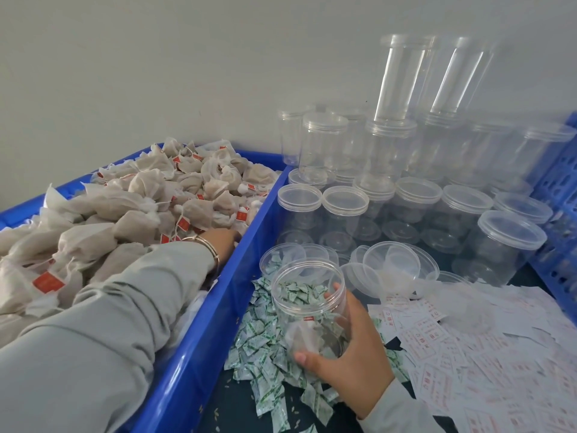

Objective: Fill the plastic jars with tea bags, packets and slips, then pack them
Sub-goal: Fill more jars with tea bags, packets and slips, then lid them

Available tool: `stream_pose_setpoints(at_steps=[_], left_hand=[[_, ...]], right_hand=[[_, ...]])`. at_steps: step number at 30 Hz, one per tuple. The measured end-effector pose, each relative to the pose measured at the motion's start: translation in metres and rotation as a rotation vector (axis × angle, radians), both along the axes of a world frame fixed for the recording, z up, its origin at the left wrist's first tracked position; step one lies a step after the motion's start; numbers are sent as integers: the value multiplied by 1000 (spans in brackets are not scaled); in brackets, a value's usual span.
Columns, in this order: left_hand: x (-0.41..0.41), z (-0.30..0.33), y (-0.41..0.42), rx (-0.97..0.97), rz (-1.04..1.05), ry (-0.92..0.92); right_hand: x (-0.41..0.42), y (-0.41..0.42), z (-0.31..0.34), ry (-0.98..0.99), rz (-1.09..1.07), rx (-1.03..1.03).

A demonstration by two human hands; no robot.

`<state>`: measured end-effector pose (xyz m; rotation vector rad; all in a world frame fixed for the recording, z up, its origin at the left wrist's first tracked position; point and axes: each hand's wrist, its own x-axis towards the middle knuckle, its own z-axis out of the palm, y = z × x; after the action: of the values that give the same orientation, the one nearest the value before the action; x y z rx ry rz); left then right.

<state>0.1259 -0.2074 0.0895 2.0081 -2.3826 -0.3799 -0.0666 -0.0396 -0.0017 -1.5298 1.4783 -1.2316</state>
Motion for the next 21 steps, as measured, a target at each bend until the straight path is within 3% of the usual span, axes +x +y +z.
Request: stream_pose_setpoints(at_steps=[5, 8, 11, 13, 17, 19, 21], left_hand=[[1, 0, -3, 5, -39, -139], [7, 4, -6, -82, 9, -54], [13, 18, -5, -272, 158, 246], [16, 28, -1, -315, 206, 539], [1, 53, 20, -33, 137, 1349], [-7, 61, 34, 143, -11, 1487], [-13, 62, 46, 300, -194, 1446]], right_hand=[[0, 1, 1, -1, -1, 5], [0, 2, 2, -1, 1, -1], [0, 2, 5, 6, -2, -8], [0, 1, 6, 5, 2, -6], [0, 1, 5, 15, 3, -16], [1, 1, 5, 15, 0, -14], [1, 1, 5, 9, -3, -17]])
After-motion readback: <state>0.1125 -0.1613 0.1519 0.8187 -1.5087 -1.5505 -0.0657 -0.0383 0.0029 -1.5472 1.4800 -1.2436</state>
